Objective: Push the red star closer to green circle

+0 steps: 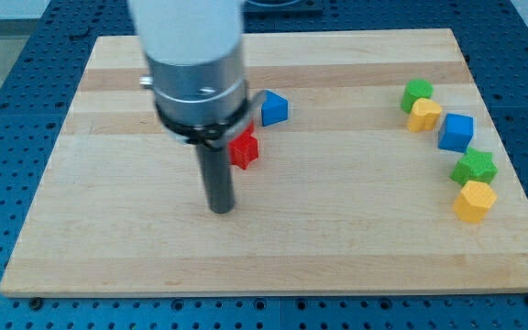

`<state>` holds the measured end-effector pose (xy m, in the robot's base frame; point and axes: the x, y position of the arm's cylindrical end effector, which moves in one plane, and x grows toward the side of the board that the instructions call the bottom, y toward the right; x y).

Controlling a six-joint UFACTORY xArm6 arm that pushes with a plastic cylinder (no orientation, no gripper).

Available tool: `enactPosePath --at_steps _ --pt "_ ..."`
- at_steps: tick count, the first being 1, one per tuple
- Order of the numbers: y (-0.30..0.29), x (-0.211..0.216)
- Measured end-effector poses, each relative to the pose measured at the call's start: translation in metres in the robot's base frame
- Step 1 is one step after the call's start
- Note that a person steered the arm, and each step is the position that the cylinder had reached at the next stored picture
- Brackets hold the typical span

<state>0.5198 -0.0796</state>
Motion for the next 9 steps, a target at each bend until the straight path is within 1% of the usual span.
enactPosePath --at_steps 3,4,6,7,8,9 --pt "0.001 -0.065" --pt "0.024 -0.087" --pt "0.107 -0.137" --pt "0.123 -0.145" --pt "0.106 -0.126" --pt "0.074 -0.099"
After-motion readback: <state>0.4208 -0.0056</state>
